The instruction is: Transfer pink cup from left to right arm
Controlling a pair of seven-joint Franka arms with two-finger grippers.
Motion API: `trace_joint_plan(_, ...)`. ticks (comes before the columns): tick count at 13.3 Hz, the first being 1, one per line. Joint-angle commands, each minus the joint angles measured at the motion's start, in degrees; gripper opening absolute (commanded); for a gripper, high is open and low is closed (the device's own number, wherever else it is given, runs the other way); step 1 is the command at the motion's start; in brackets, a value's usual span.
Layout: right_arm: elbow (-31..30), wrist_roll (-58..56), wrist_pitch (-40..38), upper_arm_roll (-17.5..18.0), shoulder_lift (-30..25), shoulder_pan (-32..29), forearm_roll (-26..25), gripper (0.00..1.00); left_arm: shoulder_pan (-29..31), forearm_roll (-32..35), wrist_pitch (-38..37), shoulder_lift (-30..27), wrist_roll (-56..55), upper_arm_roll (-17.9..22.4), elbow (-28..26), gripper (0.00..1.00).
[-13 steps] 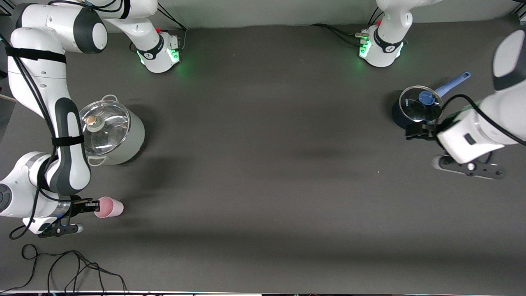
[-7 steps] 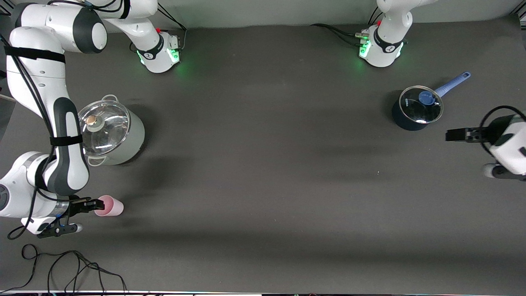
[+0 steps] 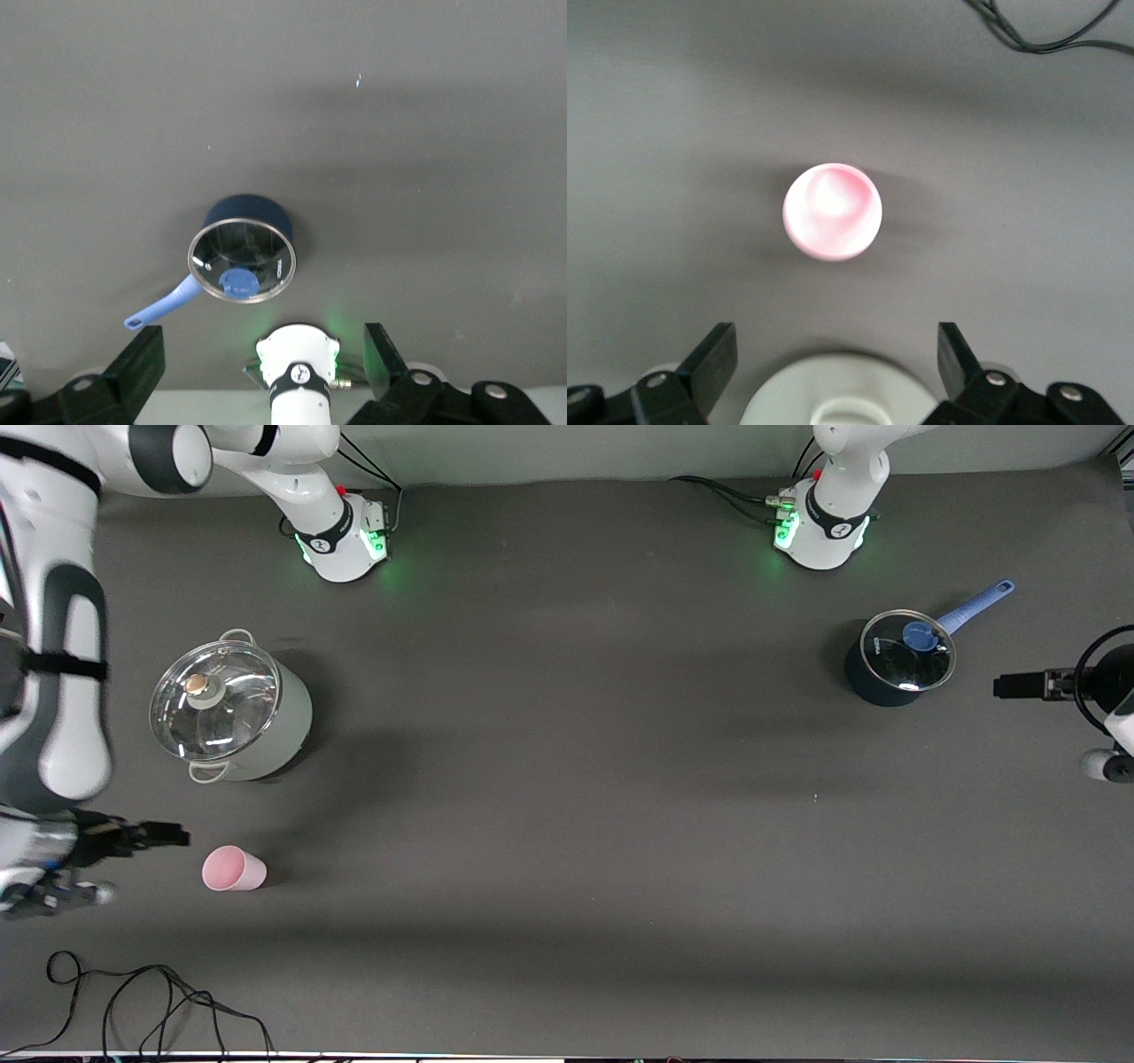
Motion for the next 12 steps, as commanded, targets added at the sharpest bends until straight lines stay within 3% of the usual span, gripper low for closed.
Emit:
trace_joint_plan(1,-2.20,1.94,-5.58,-0.26,-8.65,0.55,-0.15,0.99,-0.57,0.05,-0.83,-1.85,0.03,-0.04,-2.78,1.00)
trace_joint_plan(6,-7.28,5.37,-9.64,-0.09,-19.47,2.82,-2.51,0.99,0.05,-1.09,0.14,-2.02,0.56,-0.04,-3.49,1.00)
trace_joint_plan(7,-9.91,5.55,-8.95,-0.09,-21.41,5.18,-5.14,0.99,-0.12,-1.09,0.14,-2.02,0.56,-0.04,-3.49,1.00)
trace_joint_plan(10,-17.64,6.52,-4.57,-0.18,-26.06,6.17,-6.22,0.99,-1.26,-1.18,1.37,-3.33,0.13,0.49,-5.23,1.00)
trace_joint_plan(11,-21.59,6.52,-2.37,-0.18,-28.52,6.08,-6.31,0.99,-3.53,-1.10,1.02,-3.77,0.03,3.01,-5.25,1.00)
trace_joint_plan(12,-23.46,6.61,-1.04,-0.18,-29.76,6.08,-6.31,0.99,-8.43,-1.36,1.11,-4.13,0.29,8.61,-5.25,1.00)
